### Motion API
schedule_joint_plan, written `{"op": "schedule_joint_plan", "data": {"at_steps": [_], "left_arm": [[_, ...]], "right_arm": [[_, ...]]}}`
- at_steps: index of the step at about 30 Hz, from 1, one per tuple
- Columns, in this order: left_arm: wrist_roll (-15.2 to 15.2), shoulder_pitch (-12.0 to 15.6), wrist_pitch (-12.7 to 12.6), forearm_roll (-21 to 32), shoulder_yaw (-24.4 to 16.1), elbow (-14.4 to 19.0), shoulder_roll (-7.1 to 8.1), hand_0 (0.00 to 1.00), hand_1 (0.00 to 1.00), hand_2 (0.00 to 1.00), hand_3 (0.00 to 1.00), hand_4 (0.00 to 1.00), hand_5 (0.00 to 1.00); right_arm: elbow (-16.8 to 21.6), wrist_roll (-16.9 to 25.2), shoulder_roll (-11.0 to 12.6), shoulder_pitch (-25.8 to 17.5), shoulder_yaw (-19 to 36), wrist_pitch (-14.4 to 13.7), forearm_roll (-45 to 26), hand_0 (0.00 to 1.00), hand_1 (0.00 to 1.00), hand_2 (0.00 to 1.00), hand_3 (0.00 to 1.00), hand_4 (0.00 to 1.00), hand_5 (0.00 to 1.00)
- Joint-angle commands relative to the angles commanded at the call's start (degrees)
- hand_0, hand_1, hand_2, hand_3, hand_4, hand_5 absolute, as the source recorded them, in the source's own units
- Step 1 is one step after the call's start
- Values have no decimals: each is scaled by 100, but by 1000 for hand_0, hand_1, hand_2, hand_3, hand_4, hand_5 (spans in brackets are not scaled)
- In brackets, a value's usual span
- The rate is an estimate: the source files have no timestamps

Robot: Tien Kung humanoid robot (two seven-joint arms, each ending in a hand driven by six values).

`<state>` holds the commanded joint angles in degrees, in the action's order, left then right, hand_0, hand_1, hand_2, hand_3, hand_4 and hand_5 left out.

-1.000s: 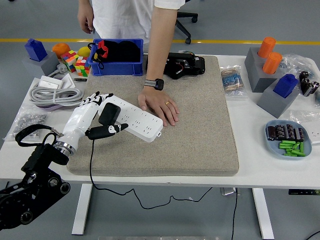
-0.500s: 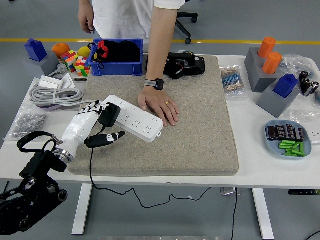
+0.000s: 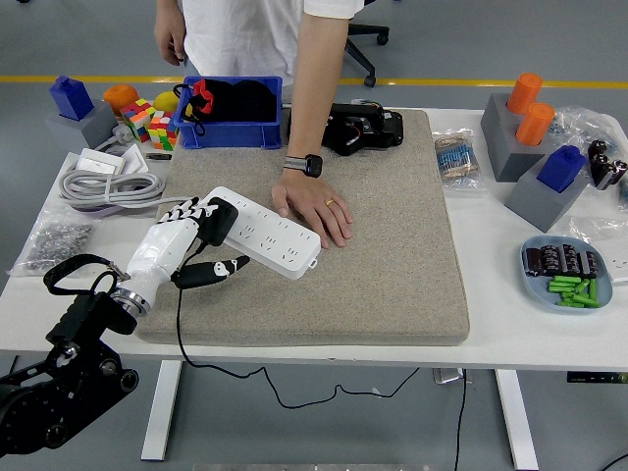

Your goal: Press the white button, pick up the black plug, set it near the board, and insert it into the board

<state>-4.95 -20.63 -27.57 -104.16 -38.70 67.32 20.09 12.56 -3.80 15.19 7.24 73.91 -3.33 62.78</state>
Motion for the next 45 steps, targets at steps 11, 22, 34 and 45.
{"op": "schedule_joint_plan", "data": {"at_steps": [11, 22, 34, 45], "left_arm": [[-107, -302, 64, 38, 237, -297, -159, 998, 998, 950, 890, 907, 729], [-98, -460, 78, 133, 252, -425, -232, 998, 998, 945, 884, 905, 732], [221, -340, -213, 255, -289, 4, -106, 998, 998, 952, 898, 903, 732], [207, -137, -248, 185, -1297, 201, -165, 998, 998, 962, 908, 900, 732]], "right_arm": [[-4, 2, 0, -5, -10, -3, -7, 612, 576, 574, 580, 649, 389], [0, 11, 1, 5, -14, -9, -19, 612, 575, 573, 580, 650, 389], [4, 16, -2, 6, -1, -12, -10, 612, 574, 573, 580, 649, 389], [0, 14, -10, 5, 12, -10, -5, 612, 573, 572, 580, 649, 390]]}}
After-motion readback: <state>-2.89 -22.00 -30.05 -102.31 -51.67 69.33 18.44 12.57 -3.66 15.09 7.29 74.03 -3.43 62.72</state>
